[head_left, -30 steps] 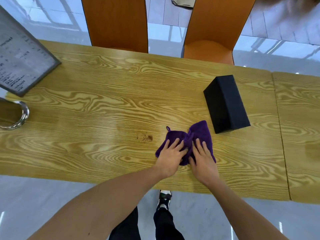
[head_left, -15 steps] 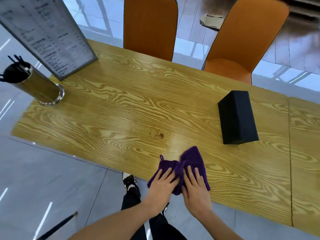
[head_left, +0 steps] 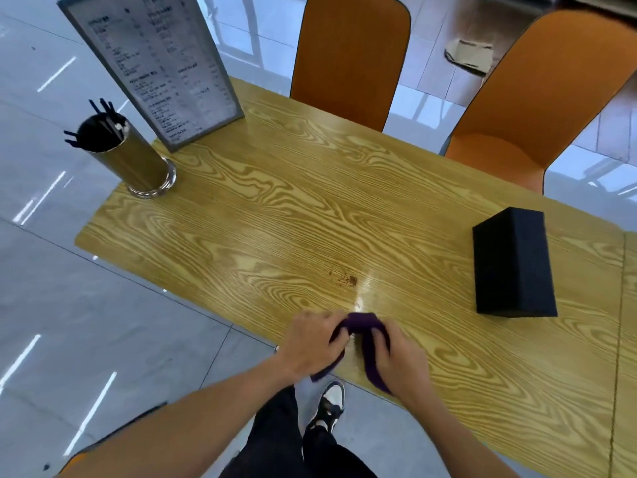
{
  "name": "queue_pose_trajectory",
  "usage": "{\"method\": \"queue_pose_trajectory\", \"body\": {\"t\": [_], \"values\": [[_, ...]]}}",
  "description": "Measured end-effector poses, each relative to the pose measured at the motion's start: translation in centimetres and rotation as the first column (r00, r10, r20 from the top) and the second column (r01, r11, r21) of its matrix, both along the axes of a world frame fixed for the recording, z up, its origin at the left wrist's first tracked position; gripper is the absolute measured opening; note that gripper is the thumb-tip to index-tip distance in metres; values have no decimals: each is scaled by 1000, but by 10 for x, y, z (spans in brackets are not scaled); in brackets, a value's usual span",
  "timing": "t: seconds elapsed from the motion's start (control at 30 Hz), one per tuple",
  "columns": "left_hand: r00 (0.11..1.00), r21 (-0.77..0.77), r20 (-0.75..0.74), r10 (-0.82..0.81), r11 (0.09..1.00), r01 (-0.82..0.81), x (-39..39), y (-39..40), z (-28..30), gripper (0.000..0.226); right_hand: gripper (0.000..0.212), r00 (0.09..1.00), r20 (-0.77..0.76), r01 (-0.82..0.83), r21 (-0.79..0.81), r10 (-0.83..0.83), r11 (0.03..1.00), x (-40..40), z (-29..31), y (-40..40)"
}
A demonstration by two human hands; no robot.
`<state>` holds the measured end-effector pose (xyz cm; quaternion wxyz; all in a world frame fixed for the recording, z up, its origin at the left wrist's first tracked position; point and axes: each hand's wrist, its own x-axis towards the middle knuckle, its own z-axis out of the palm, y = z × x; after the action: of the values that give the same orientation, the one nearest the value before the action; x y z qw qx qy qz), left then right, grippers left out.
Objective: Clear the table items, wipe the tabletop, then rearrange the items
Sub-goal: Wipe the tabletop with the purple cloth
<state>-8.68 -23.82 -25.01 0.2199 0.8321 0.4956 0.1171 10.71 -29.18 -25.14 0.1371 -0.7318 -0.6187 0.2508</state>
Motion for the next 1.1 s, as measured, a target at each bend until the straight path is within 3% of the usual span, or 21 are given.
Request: {"method": "queue_pose_trajectory", "body": {"t": [0.07,0.17,0.27,0.4,0.47,0.57,0.63,0.77,0.87,1.0,1.1], "values": [[1000,30,12,-19,999,19,-1,40,15,28,4,994,-108,-1,-21,-1,1000,7,19,43],[999,115,15,-34,993,32,-7,101,28,27,13,992,-125,-7,33,11,999,24,48,109],[996,215,-65,-63,974,76,-8,157,34,31,27,994,51,-99,18,98,995,32,71,170],[984,210,-167,-56,973,91,-4,210,29,35,37,957,233,-191,51,174,980,33,72,223],[963,139,-261,-62,985,101,-6,222,16,39,39,936,284,-212,-25,210,977,30,54,235],[895,-171,-405,-187,977,126,-10,223,-12,43,42,901,281,-242,-309,331,920,22,17,238],[877,-284,-412,-248,949,135,-13,219,-31,47,46,866,303,-267,-392,397,881,19,-9,232],[917,-184,-342,-204,972,148,-16,217,-52,59,57,905,251,-290,-223,342,931,22,-36,216],[903,-243,-346,-254,954,175,-17,223,-58,67,61,901,238,-315,-218,363,924,27,-44,211],[905,-197,-344,-251,961,192,-16,229,-62,54,58,915,212,-287,-253,342,924,26,-46,211],[918,-198,-314,-240,963,184,-15,228,-60,47,52,967,79,-214,-263,242,941,22,-46,212]]}}
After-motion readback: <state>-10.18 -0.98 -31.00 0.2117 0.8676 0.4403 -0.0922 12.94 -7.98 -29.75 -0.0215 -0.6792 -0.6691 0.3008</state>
